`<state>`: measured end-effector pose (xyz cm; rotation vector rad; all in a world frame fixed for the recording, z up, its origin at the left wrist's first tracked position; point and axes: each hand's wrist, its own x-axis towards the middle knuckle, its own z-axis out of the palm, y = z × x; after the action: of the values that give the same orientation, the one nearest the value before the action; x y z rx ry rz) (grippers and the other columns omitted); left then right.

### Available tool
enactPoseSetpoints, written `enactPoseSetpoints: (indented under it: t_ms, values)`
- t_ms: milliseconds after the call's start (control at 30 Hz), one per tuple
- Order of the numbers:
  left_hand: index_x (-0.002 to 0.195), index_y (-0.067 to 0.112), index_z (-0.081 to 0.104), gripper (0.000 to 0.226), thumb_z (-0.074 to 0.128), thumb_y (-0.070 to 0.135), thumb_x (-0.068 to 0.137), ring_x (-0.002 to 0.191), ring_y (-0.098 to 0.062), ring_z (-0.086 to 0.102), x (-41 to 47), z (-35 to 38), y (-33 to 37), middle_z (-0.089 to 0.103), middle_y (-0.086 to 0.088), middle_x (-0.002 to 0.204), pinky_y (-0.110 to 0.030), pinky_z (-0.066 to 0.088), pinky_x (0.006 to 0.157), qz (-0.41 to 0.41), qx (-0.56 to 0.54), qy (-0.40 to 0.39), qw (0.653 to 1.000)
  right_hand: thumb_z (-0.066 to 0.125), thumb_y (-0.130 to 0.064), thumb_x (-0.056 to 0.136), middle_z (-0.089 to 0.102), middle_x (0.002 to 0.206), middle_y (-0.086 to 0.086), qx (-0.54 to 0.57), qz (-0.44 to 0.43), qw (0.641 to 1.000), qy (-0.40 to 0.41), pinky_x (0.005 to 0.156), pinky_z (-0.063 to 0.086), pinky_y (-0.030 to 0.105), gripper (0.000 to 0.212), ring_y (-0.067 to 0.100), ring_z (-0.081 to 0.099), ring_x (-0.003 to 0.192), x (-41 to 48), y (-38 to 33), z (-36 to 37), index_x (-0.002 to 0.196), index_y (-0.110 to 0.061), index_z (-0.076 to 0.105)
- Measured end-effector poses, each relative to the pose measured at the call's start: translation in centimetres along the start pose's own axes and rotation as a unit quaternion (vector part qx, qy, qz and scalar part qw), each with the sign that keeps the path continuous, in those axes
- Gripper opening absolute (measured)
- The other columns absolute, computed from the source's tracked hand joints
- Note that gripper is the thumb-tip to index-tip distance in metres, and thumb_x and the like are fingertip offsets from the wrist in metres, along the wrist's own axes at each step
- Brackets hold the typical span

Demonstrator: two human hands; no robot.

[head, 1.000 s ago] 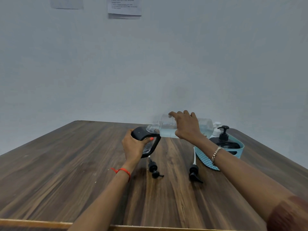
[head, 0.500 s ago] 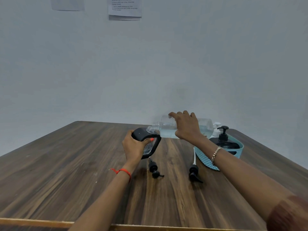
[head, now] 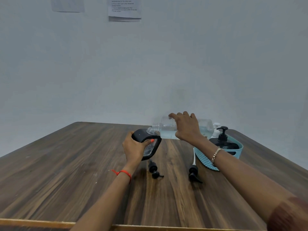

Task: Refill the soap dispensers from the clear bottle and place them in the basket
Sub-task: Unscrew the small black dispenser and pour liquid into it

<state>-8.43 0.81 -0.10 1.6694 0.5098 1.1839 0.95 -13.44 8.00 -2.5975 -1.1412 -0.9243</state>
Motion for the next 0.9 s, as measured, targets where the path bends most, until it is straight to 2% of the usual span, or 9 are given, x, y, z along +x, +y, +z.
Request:
enactPoseSetpoints:
  t_ms: [333, 533, 667, 833, 900]
  values:
    - [0.106, 0.003, 0.06, 0.061, 0.089, 0.023, 0.056, 0.082, -0.016, 0.058, -0.04, 0.02, -0.27, 0.065, -0.007, 0.095, -0.01, 0.039, 0.055, -0.008, 0.002, 0.001, 1.0, 0.056, 0.001, 0.066, 0.06, 0.107, 0.002, -0.004, -0.002, 1.0, -0.007, 0.085, 0.031, 0.033, 0.066, 0.024, 0.048, 0.105, -0.02, -0.01, 0.12, 0.127, -0.023, 0.045]
    - [0.106, 0.004, 0.06, 0.062, 0.089, 0.023, 0.055, 0.086, -0.02, 0.062, -0.01, 0.07, -0.59, 0.067, -0.009, 0.097, -0.018, 0.045, 0.062, -0.011, -0.002, -0.002, 1.0, 0.056, 0.001, 0.066, 0.06, 0.108, 0.002, -0.004, -0.002, 1.0, -0.01, 0.085, 0.031, 0.033, 0.067, 0.024, 0.048, 0.106, 0.04, -0.13, 0.2, 0.127, -0.023, 0.045]
    - [0.106, 0.003, 0.06, 0.062, 0.089, 0.024, 0.055, 0.086, -0.02, 0.062, 0.02, 0.12, -0.78, 0.067, -0.01, 0.097, -0.016, 0.044, 0.06, -0.012, -0.002, 0.001, 1.0, 0.056, 0.001, 0.066, 0.06, 0.108, 0.002, -0.003, -0.003, 1.0, -0.011, 0.084, 0.03, 0.032, 0.066, 0.023, 0.048, 0.105, 0.03, -0.07, 0.35, 0.127, -0.023, 0.045]
    - [0.107, 0.004, 0.06, 0.063, 0.089, 0.023, 0.055, 0.087, -0.02, 0.062, 0.0, 0.15, -0.89, 0.067, -0.01, 0.099, -0.021, 0.047, 0.064, -0.011, -0.002, 0.001, 1.0, 0.058, 0.001, 0.065, 0.06, 0.109, 0.003, -0.002, 0.001, 1.0, -0.023, 0.086, 0.031, 0.032, 0.068, 0.024, 0.048, 0.107, 0.11, -0.12, 0.26, 0.127, -0.023, 0.044]
    - [0.107, 0.004, 0.06, 0.061, 0.089, 0.022, 0.055, 0.085, -0.019, 0.061, 0.03, 0.16, -0.88, 0.067, -0.009, 0.098, -0.017, 0.045, 0.062, -0.013, -0.009, 0.004, 1.0, 0.061, 0.001, 0.065, 0.06, 0.109, 0.003, 0.002, 0.005, 1.0, -0.028, 0.086, 0.031, 0.032, 0.069, 0.024, 0.048, 0.107, 0.23, -0.1, 0.22, 0.128, -0.023, 0.044]
